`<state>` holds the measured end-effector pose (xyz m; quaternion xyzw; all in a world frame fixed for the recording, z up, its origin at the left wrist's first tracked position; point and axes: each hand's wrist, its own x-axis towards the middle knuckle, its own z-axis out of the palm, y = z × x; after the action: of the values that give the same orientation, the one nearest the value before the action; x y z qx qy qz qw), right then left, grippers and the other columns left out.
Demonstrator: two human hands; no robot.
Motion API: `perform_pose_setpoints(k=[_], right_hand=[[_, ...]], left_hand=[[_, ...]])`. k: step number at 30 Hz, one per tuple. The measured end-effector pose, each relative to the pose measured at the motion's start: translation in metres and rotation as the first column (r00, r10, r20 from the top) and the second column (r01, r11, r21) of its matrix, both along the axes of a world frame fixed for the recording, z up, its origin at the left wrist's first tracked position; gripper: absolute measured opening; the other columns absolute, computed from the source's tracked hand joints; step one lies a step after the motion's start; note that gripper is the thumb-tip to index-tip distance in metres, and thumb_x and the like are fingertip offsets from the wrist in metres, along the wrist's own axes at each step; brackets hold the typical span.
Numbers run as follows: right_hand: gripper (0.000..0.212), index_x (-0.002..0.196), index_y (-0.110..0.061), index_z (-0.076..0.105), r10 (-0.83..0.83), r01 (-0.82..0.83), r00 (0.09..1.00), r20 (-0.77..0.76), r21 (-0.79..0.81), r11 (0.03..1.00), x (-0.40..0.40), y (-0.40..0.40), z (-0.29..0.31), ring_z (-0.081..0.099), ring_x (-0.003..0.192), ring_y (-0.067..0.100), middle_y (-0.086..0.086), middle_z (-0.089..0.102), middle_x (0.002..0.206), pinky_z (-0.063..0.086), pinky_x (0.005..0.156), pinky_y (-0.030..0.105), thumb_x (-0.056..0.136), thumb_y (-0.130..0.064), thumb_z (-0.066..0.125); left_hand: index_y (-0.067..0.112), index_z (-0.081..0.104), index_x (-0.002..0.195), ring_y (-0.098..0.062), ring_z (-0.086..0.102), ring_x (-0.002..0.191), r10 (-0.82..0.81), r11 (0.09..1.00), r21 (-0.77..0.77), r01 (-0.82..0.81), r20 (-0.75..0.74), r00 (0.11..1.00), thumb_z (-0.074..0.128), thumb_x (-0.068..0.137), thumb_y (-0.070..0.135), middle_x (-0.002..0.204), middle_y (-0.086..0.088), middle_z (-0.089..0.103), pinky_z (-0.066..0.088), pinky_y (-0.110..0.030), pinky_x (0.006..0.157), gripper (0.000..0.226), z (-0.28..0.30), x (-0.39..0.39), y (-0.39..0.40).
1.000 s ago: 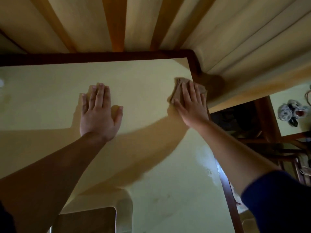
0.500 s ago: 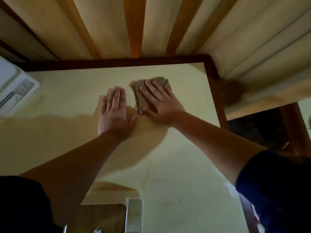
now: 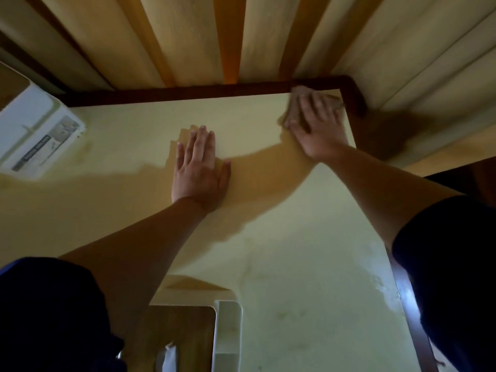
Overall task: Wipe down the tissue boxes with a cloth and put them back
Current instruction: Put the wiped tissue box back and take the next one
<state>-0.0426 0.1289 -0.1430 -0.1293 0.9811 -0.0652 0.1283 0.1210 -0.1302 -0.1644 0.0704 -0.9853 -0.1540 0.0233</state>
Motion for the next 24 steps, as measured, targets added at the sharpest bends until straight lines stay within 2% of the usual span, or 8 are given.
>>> perform_pose_setpoints(k=[2,6,10,13,15,19,22,24], right_hand=[[0.077,0.168,-0.033,-0.006,-0.113,0.112,0.993,0.023,0.016,0.994,0.006,0.022,-0.001,-0.009,0.163,0.023,0.0,-0.011,0.177,-0.008,0.13,0.049,0.106,-0.069,0.022],[0.074,0.167,-0.033,-0.013,-0.098,0.098,0.995,0.025,-0.001,0.995,0.061,0.027,-0.004,-0.015,0.162,0.022,0.0,-0.016,0.176,-0.008,0.131,0.049,0.107,-0.066,0.018],[0.077,0.165,-0.034,-0.021,0.099,-0.099,0.995,0.029,0.002,0.995,0.125,0.025,-0.003,-0.023,0.16,0.02,-0.002,-0.024,0.174,-0.011,0.13,0.046,0.104,-0.069,0.011],[0.077,0.165,-0.036,-0.018,0.268,-0.268,0.963,0.033,-0.004,0.964,0.138,0.033,-0.005,-0.024,0.159,0.016,-0.006,-0.023,0.174,-0.011,0.13,0.043,0.103,-0.07,0.012],[0.077,0.164,-0.038,-0.02,0.246,-0.246,0.968,0.04,0.013,0.969,0.133,0.03,-0.005,-0.025,0.159,0.014,-0.008,-0.025,0.173,-0.011,0.131,0.043,0.103,-0.07,0.012],[0.078,0.163,-0.034,-0.024,0.075,-0.081,0.992,0.097,0.053,0.995,0.149,0.005,-0.003,-0.026,0.159,0.018,-0.003,-0.03,0.172,-0.016,0.129,0.044,0.105,-0.067,0.015],[0.078,0.164,-0.033,-0.023,0.102,-0.104,0.986,0.13,0.013,0.994,0.184,0.003,0.003,-0.027,0.159,0.018,-0.003,-0.031,0.171,-0.017,0.129,0.045,0.106,-0.066,0.017],[0.077,0.164,-0.033,-0.022,0.132,-0.135,0.98,0.15,0.011,0.991,0.213,0.01,0.007,-0.027,0.159,0.018,-0.003,-0.032,0.171,-0.015,0.13,0.046,0.106,-0.065,0.016]], left_hand=[[0.012,0.018,0.165,-0.023,0.003,0.161,0.004,1.0,-0.006,-0.004,0.005,1.0,0.025,0.106,0.056,0.173,-0.007,0.011,0.001,-0.047,0.13,0.074,0.001,0.001,0.001],[0.013,0.017,0.165,-0.022,-0.001,0.161,-0.011,1.0,-0.013,0.011,0.04,0.999,0.024,0.106,0.056,0.174,-0.006,0.007,0.002,-0.049,0.13,0.073,0.003,0.004,0.0],[0.014,0.02,0.164,-0.021,-0.001,0.161,-0.015,1.0,-0.024,0.016,0.062,0.998,0.021,0.106,0.057,0.174,-0.005,0.009,0.003,-0.048,0.13,0.073,0.006,0.006,0.002],[0.013,0.019,0.165,-0.02,-0.001,0.16,-0.014,1.0,-0.01,0.015,0.083,0.996,0.024,0.105,0.057,0.173,-0.004,0.011,0.001,-0.044,0.131,0.074,0.008,0.006,0.003],[0.014,0.018,0.165,-0.02,0.0,0.16,-0.018,1.0,-0.02,0.021,0.102,0.995,0.025,0.104,0.06,0.173,-0.003,0.012,-0.001,-0.043,0.13,0.077,0.01,0.006,0.002],[0.013,0.018,0.164,-0.025,0.004,0.16,-0.033,0.996,-0.07,0.05,0.219,0.975,0.02,0.099,0.069,0.172,-0.004,0.011,0.0,-0.047,0.13,0.085,0.026,0.004,0.003],[0.018,0.028,0.161,-0.029,0.007,0.159,0.019,0.997,-0.077,0.006,0.317,0.948,0.01,0.1,0.07,0.17,-0.005,0.021,-0.002,-0.054,0.128,0.082,0.054,0.01,0.011],[0.021,0.038,0.158,-0.03,0.012,0.158,0.029,1.0,-0.02,-0.024,0.374,0.927,0.013,0.103,0.066,0.166,-0.007,0.032,-0.001,-0.054,0.128,0.075,0.077,0.034,0.02]])
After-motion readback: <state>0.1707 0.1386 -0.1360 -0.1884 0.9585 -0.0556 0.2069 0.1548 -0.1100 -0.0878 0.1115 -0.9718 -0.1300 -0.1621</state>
